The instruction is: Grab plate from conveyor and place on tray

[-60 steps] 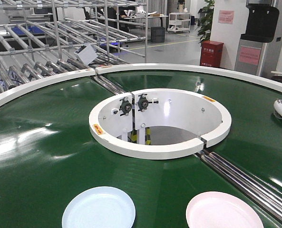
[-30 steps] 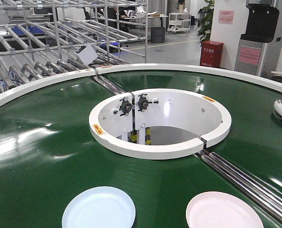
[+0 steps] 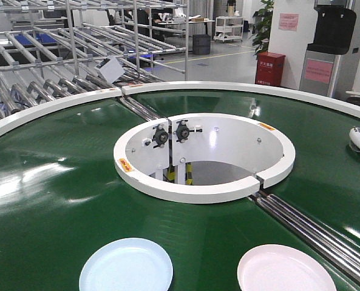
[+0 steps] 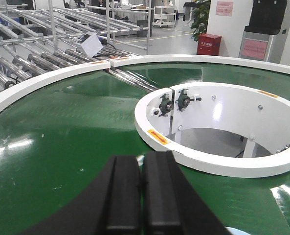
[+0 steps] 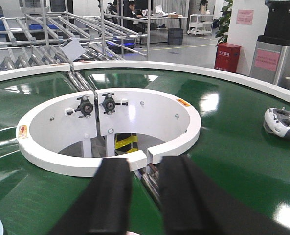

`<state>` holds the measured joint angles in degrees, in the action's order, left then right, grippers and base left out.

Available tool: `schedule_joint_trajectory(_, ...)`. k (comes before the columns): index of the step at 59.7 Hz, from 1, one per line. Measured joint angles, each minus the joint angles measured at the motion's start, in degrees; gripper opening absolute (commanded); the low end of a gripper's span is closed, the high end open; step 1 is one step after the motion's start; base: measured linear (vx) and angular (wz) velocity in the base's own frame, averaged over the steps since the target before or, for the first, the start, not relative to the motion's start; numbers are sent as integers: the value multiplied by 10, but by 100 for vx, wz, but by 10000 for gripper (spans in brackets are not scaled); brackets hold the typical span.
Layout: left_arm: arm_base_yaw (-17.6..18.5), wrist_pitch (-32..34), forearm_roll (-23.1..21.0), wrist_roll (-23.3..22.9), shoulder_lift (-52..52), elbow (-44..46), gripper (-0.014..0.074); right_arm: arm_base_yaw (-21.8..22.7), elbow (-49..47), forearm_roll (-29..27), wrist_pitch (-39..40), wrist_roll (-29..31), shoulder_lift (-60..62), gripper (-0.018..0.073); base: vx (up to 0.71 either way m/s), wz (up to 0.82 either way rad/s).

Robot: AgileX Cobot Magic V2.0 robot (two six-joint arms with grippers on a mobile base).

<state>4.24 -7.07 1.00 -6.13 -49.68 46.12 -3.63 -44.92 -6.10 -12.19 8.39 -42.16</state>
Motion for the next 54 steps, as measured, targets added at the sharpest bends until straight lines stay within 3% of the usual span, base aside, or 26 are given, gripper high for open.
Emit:
schedule_joint_trajectory(5, 0, 0, 0, 0, 0, 0, 437, 0, 0, 0, -1, 0, 0, 554, 0, 0)
schedule_joint_trajectory(10, 0, 0, 0, 0, 0, 0, 492, 0, 0, 0, 0, -1, 0, 604, 0, 0)
schedule_joint_trajectory(21, 0, 0, 0, 0, 0, 0, 504, 0, -3, -30, -7, -39, -5, 570, 0, 0)
schedule_joint_trajectory(29, 0, -2, 0, 0, 0, 0, 504, 0, -45, -12, -121, -100, -77, 543, 0, 0)
schedule_joint_trajectory(39, 0, -38, 0, 0, 0, 0, 504, 0, -126, 78, -288, -190, -244, 543, 0, 0)
schedule_joint_trajectory(46, 0, -61, 0, 0, 0, 0, 504, 7, -171, 114, -345, -206, -358, 543, 0, 0)
schedule_joint_trajectory(54, 0, -85, -10, -1, 0, 0, 504, 44, -198, 109, -366, -208, -461, 543, 0, 0)
